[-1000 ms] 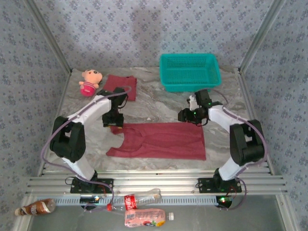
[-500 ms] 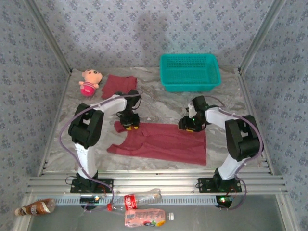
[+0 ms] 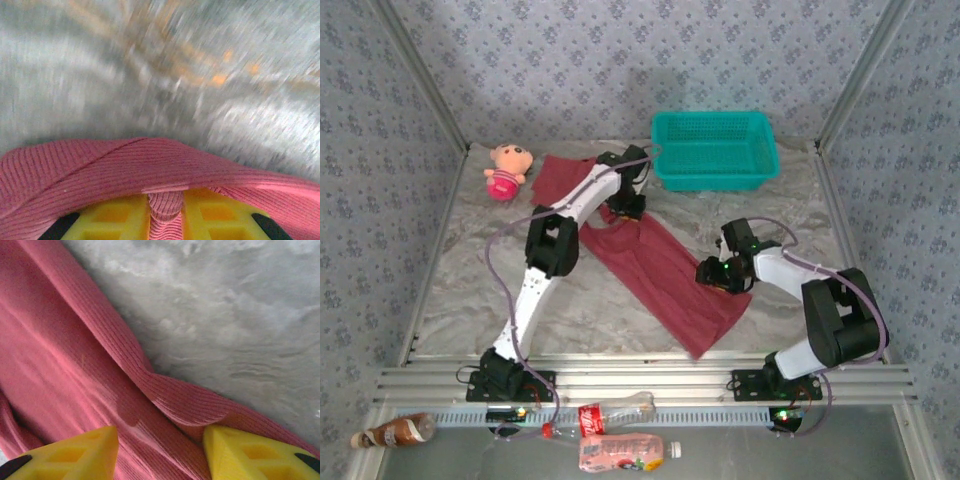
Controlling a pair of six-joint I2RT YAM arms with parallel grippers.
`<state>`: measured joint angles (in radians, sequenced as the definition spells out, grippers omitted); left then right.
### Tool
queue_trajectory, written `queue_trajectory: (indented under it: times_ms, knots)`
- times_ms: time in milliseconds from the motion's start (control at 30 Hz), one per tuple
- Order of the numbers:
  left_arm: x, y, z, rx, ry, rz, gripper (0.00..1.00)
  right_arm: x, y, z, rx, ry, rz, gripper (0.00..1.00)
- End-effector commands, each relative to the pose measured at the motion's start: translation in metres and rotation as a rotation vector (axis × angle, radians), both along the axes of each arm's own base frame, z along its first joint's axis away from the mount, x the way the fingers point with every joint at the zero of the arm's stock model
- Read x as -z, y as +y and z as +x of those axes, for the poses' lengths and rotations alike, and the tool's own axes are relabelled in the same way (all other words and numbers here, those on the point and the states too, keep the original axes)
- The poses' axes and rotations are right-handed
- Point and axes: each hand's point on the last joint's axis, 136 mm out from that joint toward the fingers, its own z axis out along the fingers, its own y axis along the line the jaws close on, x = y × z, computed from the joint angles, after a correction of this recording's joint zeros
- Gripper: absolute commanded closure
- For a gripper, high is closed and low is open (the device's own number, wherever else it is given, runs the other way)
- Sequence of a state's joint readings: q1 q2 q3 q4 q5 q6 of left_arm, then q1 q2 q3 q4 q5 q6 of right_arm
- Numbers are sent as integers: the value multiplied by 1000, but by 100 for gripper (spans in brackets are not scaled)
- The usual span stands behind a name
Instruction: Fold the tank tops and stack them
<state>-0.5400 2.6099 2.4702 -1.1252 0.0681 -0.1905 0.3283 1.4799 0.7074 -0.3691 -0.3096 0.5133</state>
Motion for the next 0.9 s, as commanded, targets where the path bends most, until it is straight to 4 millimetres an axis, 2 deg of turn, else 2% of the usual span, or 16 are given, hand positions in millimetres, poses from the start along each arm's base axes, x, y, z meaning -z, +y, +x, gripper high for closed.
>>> queue_trajectory:
  times_ms: [0, 100, 200, 333, 433, 600, 700, 767, 867]
  knots:
    - [-2, 2, 14, 147, -69, 57, 78, 30, -1, -31, 56, 151, -31, 48]
    - [-7, 1, 26, 181, -131, 72, 73, 32, 16, -34, 2, 165, -40, 48]
    - [-18, -4, 29, 162, -147, 23, 71, 27, 15, -36, -4, 178, -52, 48]
    - [-35, -14, 17, 153, -127, -31, 65, 14, -2, -49, 22, 199, -99, 47]
    - [-50, -23, 12, 136, -138, -76, 59, 16, -18, -54, 76, 215, -101, 47]
    - [-85, -24, 7, 8, -149, -139, 55, 21, -32, -59, 154, 238, -85, 47]
    - [-106, -31, -12, -6, -175, -137, 53, 5, -31, -49, 150, 164, -76, 47]
    - [-116, -34, -31, -17, -163, -145, 52, -8, -35, -55, 165, 160, -80, 46]
    - [-118, -41, -70, -49, -110, -185, 51, -21, -56, -59, 226, 128, -159, 42]
